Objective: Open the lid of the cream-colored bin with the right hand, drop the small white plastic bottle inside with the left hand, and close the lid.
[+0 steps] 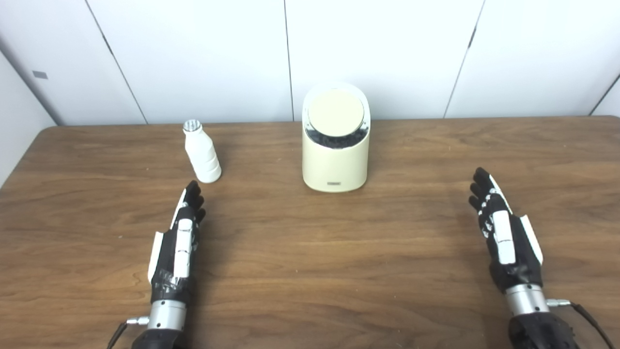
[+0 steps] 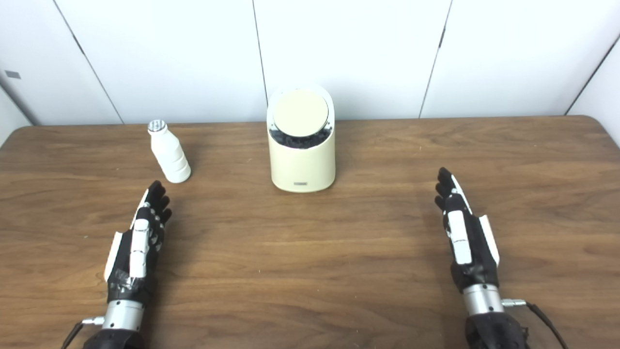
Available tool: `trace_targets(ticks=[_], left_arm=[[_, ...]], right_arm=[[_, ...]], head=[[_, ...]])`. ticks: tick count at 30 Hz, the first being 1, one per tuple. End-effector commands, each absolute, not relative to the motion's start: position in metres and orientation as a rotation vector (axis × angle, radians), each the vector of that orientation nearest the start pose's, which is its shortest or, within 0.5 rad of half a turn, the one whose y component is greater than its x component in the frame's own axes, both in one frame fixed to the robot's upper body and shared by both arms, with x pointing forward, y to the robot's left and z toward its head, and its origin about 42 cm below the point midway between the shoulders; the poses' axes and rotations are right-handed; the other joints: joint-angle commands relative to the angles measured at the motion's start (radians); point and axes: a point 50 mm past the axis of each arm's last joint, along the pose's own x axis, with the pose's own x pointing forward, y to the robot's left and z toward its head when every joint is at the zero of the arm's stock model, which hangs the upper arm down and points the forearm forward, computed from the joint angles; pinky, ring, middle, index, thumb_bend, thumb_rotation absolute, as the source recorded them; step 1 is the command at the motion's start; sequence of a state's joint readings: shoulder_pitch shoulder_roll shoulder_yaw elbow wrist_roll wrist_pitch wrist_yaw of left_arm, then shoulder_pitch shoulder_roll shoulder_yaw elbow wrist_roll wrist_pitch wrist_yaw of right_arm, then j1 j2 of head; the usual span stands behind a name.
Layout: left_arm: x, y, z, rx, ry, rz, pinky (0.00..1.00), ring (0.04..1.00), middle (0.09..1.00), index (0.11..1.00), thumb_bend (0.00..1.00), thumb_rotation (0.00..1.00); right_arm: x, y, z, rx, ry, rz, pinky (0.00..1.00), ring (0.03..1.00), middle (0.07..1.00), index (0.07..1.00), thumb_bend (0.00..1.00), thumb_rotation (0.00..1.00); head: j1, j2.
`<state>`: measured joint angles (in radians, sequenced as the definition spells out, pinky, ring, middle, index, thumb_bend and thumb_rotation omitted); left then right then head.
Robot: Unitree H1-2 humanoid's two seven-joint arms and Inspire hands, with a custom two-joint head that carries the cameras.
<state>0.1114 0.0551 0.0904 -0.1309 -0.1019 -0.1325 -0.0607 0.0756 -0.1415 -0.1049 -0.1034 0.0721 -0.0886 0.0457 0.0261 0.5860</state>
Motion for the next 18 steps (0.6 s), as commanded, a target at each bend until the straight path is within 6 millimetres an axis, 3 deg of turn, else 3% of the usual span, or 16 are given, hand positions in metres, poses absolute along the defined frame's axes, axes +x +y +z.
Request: trace_targets(ticks=[1,18], left_arm=[[0.2434,0.2604,0.1079,-0.02,-0.175,0.04,1.0,1.0,1.0,1.0,0.44,0.94],[0.2412,0.2594,0.1045,-0.022,-0.171,0.037,1.0,1.0,1.0,1.0,0.41,0.96]], right_arm=[[0.2412,-0.279,0.0979,-0.047,-0.086,-0.068,0.98,0.975,0.97,0.947,0.51,0.98],[0.2392,-0.2812,0.0941,-0.062,-0.081,-0.072,0.97,0.976,0.973,0.95,0.54,0.98]], head=[[-0.001,-0.005],[0.002,-0.021]])
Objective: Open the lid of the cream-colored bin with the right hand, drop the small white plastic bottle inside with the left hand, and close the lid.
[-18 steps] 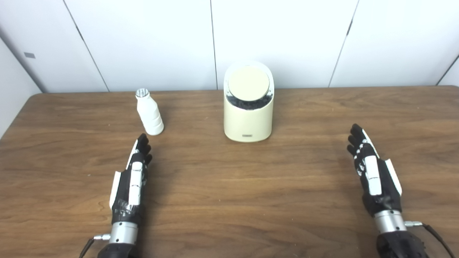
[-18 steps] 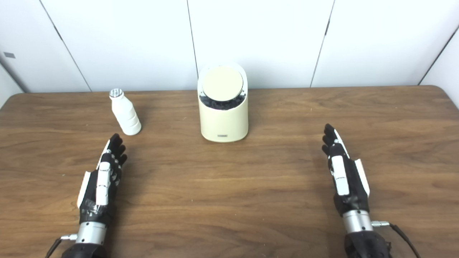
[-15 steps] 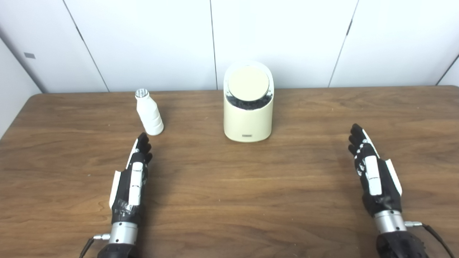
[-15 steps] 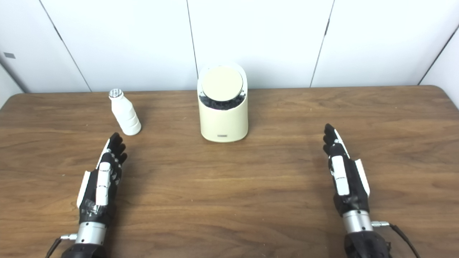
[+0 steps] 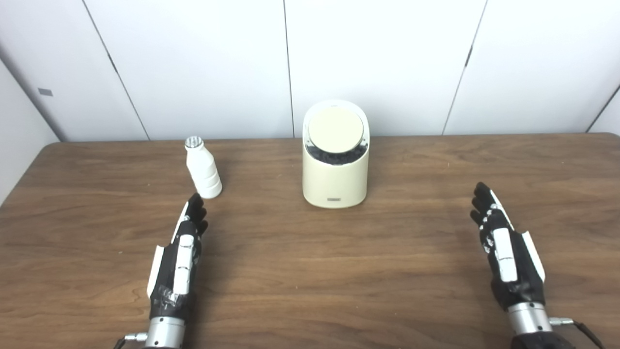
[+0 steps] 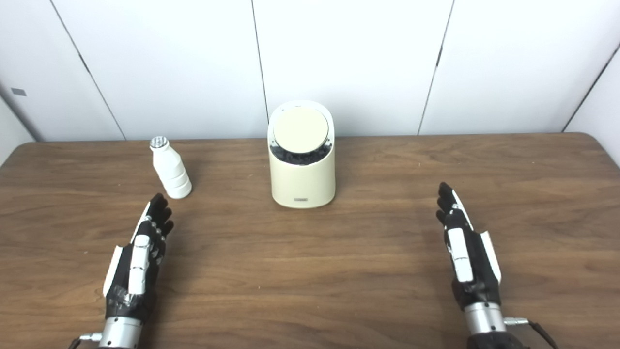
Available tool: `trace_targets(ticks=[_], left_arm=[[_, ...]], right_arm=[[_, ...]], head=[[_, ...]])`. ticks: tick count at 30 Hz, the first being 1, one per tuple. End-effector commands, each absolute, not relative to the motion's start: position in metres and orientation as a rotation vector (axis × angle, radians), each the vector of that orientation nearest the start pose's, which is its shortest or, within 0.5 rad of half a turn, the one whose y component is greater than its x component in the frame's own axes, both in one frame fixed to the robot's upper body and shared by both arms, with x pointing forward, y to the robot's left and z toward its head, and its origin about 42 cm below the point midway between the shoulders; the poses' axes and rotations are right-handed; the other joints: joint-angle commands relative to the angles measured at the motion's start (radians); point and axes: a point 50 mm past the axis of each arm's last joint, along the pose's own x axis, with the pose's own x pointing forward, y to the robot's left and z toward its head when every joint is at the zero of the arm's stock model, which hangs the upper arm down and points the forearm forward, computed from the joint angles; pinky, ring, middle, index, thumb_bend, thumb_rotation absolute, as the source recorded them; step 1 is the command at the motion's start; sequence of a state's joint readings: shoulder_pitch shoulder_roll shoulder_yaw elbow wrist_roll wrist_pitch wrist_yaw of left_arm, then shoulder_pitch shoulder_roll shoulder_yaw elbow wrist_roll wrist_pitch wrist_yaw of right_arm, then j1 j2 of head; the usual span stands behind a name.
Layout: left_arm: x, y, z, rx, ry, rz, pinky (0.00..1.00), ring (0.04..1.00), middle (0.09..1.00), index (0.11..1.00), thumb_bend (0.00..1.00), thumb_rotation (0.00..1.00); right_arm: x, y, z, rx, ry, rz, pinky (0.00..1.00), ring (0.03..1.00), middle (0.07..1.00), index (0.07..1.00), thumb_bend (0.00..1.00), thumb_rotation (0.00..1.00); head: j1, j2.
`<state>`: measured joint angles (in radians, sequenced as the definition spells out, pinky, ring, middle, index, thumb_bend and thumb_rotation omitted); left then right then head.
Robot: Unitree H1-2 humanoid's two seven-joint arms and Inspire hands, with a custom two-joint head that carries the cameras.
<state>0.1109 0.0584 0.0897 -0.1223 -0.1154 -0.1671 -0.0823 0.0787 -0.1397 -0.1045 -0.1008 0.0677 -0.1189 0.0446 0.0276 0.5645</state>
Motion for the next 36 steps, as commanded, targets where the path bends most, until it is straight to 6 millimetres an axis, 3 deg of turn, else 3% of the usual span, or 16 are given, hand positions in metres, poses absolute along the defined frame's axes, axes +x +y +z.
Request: trace_targets(ticks=[1,11,15,19,24,27,33,36], left_arm=[[0.241,0.259,0.105,-0.023,-0.169,0.039,1.0,1.0,1.0,1.0,0.41,0.96],[0.241,0.257,0.105,-0.011,-0.17,0.035,1.0,1.0,1.0,1.0,0.43,0.96],[0.242,0.255,0.104,-0.016,-0.167,0.04,1.0,1.0,1.0,1.0,0.44,0.93],[0.242,0.253,0.102,-0.009,-0.165,0.042,1.0,1.0,1.0,1.0,0.44,0.91],[0.242,0.252,0.101,-0.006,-0.155,0.05,1.0,1.0,1.0,1.0,0.44,0.9],[0.241,0.251,0.101,0.007,-0.151,0.056,1.0,1.0,1.0,1.0,0.45,0.9],[0.241,0.249,0.1,0.008,-0.15,0.059,1.0,1.0,1.0,1.0,0.43,0.91],[0.242,0.248,0.1,0.001,-0.139,0.068,1.0,1.0,1.0,1.0,0.44,0.91]], right_arm=[[0.239,-0.281,0.094,-0.06,-0.081,-0.072,0.98,0.976,0.973,0.95,0.54,0.98],[0.241,-0.283,0.098,-0.075,-0.089,-0.061,0.97,0.975,0.973,0.952,0.54,0.97],[0.248,-0.286,0.105,-0.158,-0.111,-0.062,0.93,0.956,0.961,0.947,0.59,0.94],[0.263,-0.289,0.12,-0.162,-0.155,-0.066,0.94,0.948,0.952,0.937,0.6,0.83],[0.28,-0.291,0.139,-0.24,-0.198,-0.047,0.91,0.951,0.956,0.941,0.62,0.79],[0.291,-0.29,0.154,-0.299,-0.223,-0.04,0.89,0.941,0.957,0.946,0.61,0.68],[0.315,-0.283,0.178,-0.358,-0.257,-0.035,0.87,0.921,0.94,0.932,0.71,0.67],[0.327,-0.276,0.189,-0.389,-0.277,-0.027,0.86,0.921,0.939,0.932,0.68,0.65]], head=[[0.0,0.003],[-0.002,-0.002],[-0.004,-0.002],[-0.011,-0.007],[-0.016,-0.011],[-0.018,-0.013],[-0.019,-0.012],[-0.018,-0.01]])
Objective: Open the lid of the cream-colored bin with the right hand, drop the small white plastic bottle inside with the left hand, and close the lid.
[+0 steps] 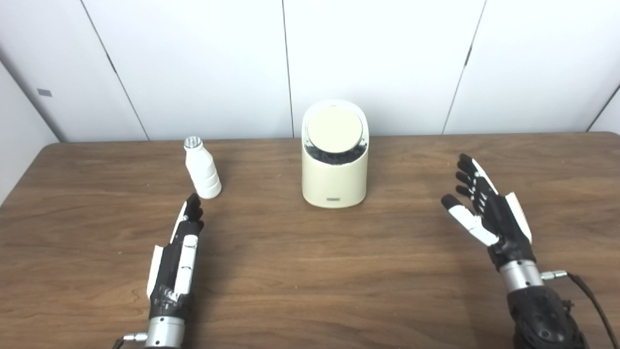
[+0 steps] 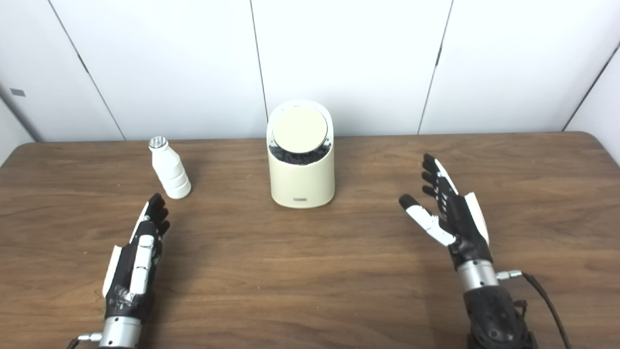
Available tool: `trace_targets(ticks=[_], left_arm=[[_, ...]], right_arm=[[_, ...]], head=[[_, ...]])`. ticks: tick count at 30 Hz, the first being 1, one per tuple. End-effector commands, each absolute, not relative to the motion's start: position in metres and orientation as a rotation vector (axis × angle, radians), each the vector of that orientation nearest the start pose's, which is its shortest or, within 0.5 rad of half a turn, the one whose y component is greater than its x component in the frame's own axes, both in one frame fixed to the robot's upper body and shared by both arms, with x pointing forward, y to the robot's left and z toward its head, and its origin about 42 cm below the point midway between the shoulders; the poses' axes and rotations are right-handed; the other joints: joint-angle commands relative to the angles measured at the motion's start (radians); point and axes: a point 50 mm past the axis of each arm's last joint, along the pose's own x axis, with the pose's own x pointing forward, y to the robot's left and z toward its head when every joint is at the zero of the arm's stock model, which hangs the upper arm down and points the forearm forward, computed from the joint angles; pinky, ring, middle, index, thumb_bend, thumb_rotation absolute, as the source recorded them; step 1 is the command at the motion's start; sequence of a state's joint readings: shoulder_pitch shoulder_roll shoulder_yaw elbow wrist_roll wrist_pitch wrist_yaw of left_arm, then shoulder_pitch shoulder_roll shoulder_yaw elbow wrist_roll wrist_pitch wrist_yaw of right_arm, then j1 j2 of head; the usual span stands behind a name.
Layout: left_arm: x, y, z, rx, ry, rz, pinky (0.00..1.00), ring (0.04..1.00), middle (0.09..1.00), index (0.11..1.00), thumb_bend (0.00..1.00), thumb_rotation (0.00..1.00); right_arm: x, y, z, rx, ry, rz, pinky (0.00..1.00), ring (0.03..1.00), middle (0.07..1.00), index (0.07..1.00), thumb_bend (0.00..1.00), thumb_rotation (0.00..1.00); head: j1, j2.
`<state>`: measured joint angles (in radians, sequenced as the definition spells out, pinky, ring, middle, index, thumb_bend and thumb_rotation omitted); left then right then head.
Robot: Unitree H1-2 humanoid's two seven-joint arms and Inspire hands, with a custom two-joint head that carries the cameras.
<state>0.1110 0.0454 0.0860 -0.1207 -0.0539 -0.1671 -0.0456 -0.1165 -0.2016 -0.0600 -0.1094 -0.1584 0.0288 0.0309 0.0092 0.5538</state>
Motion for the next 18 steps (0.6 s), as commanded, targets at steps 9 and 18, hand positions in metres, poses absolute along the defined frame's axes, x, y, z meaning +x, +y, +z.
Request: trace_targets(ticks=[9,18], left_arm=[[0.243,0.248,0.098,-0.005,-0.14,0.072,1.0,1.0,1.0,1.0,0.41,0.91],[0.242,0.245,0.097,0.007,-0.121,0.079,1.0,1.0,1.0,1.0,0.44,0.89]], right_arm=[[0.361,-0.25,0.223,-0.499,-0.337,0.004,0.87,0.914,0.933,0.941,0.72,0.7],[0.385,-0.229,0.256,-0.585,-0.381,0.018,0.89,0.927,0.939,0.942,0.75,0.69]], head=[[-0.001,0.003],[0.007,0.003]])
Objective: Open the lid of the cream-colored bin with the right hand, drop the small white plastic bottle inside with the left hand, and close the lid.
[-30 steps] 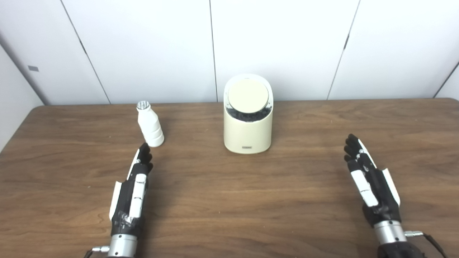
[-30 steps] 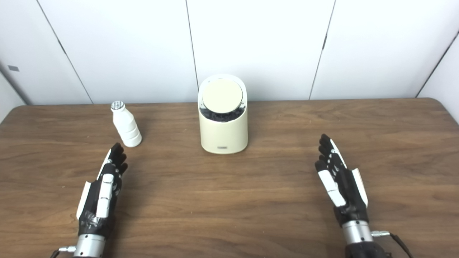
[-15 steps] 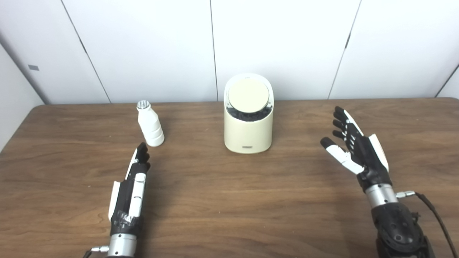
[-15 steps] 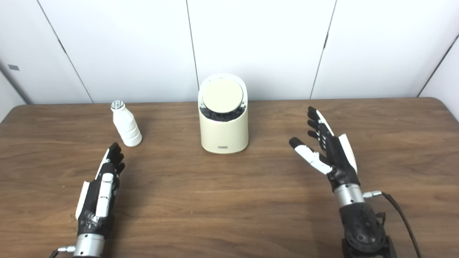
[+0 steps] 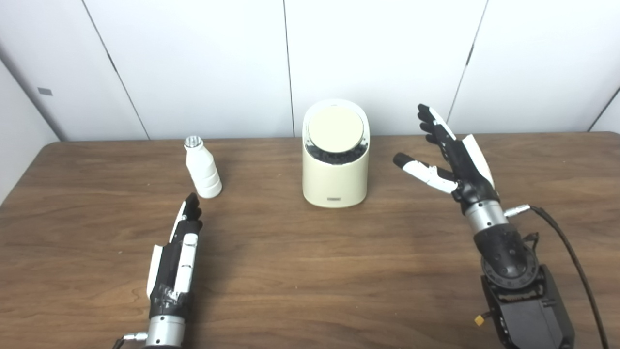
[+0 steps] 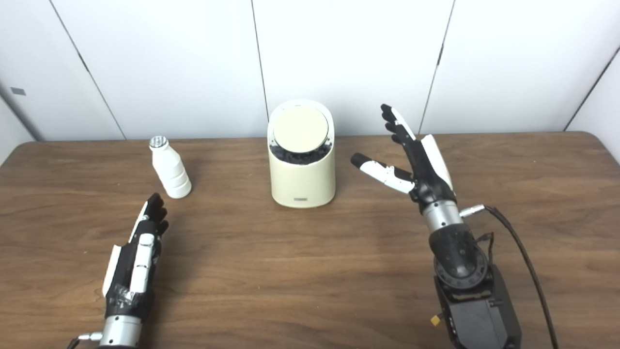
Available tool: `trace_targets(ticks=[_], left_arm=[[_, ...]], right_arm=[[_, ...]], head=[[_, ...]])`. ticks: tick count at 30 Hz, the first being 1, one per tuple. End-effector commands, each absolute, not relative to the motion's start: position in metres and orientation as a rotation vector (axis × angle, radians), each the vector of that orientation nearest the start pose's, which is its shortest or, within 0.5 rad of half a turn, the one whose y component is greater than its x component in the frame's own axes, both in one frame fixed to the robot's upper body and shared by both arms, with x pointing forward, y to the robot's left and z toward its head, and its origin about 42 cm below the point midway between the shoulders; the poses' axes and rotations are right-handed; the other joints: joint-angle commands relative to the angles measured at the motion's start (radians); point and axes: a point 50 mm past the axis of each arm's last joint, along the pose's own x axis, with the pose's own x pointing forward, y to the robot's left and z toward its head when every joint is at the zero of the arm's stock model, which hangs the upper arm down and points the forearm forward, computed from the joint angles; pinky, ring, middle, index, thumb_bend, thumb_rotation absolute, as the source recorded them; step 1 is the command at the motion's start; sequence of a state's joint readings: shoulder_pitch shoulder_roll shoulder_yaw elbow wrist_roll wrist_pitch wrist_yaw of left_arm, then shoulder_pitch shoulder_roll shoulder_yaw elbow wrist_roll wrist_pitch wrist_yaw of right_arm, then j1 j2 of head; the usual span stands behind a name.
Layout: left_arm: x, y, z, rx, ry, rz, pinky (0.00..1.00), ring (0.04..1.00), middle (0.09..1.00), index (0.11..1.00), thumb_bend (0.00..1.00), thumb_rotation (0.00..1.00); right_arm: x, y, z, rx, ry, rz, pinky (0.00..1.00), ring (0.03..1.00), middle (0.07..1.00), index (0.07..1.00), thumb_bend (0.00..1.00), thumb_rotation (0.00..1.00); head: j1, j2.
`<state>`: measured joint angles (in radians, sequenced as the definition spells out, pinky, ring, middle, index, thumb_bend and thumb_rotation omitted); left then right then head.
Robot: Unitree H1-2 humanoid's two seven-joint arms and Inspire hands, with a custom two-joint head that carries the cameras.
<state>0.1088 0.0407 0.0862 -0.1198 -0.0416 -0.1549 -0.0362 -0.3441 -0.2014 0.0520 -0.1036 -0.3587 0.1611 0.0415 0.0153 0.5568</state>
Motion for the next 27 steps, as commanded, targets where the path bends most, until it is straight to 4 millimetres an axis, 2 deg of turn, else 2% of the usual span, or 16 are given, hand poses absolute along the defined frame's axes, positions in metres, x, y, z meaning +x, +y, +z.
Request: trace_targets(ticks=[1,6,11,14,21,27], left_arm=[[0.242,0.244,0.097,0.008,-0.118,0.08,1.0,1.0,1.0,1.0,0.45,0.9],[0.242,0.243,0.098,-0.001,-0.113,0.077,1.0,1.0,1.0,1.0,0.47,0.89],[0.243,0.242,0.097,-0.005,-0.118,0.076,1.0,1.0,1.0,1.0,0.46,0.88],[0.244,0.241,0.096,-0.008,-0.12,0.072,1.0,1.0,1.0,1.0,0.45,0.88],[0.243,0.239,0.096,-0.02,-0.115,0.076,1.0,1.0,1.0,1.0,0.48,0.88],[0.242,0.237,0.097,-0.014,-0.115,0.082,1.0,1.0,0.996,1.0,0.46,0.88]], right_arm=[[0.389,-0.228,0.259,-0.59,-0.386,0.02,0.88,0.924,0.937,0.941,0.75,0.69],[0.403,-0.221,0.273,-0.602,-0.404,0.03,0.84,0.905,0.925,0.928,0.78,0.66],[0.414,-0.212,0.283,-0.635,-0.418,0.045,0.85,0.92,0.94,0.932,0.84,0.65],[0.419,-0.206,0.288,-0.659,-0.42,0.047,0.86,0.923,0.94,0.932,0.84,0.63],[0.437,-0.189,0.293,-0.668,-0.412,0.055,0.87,0.933,0.947,0.941,0.84,0.61],[0.452,-0.177,0.295,-0.724,-0.417,0.051,0.85,0.917,0.934,0.935,0.86,0.62]], head=[[0.001,0.0],[0.002,0.0],[0.002,0.001],[-0.001,0.003],[0.003,0.01],[0.002,0.015]])
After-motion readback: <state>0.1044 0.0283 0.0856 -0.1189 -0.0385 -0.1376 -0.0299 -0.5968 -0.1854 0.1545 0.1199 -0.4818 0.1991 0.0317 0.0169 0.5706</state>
